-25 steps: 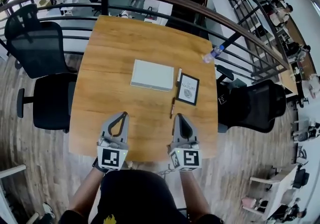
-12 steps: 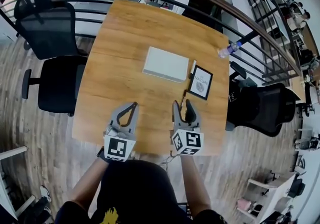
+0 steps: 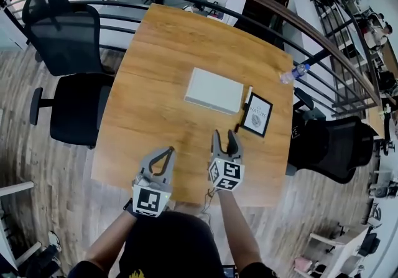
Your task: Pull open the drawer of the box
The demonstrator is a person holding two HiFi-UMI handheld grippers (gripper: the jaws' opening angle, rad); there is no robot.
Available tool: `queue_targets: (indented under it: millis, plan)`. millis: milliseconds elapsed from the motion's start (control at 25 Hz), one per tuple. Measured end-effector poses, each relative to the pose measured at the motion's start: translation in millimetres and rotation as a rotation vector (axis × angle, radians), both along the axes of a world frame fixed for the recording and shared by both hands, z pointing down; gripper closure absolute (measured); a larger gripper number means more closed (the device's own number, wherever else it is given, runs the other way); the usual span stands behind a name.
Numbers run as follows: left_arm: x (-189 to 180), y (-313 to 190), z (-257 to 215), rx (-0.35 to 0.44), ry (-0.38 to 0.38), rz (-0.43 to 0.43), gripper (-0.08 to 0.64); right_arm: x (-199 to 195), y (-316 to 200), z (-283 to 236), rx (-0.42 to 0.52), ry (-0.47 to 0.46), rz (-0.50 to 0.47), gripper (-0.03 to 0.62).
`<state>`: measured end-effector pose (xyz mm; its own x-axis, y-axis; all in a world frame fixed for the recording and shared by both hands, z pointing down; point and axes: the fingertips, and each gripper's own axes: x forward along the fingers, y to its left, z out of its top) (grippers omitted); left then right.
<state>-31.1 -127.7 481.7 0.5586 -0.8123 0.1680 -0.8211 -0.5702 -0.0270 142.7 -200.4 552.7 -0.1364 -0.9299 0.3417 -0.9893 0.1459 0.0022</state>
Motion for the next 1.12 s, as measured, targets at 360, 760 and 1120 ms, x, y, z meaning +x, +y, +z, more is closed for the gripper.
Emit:
queue_targets:
  millis: [360,760,1120]
  plan:
    - [-5,-8,13,-0.020,-0.004,0.000,0.543,-2,-54,56,-0.053,-0.010,0.054,0.402]
    - [4,-8,28,-0.053,0.000,0.026,0.543,2,-85,133,-0.202,0.021,0.120,0.422]
    - [9,-1,53,-0.123,-0.006,0.035,0.543,6,-116,162,-0.245,0.062,0.112,0.453]
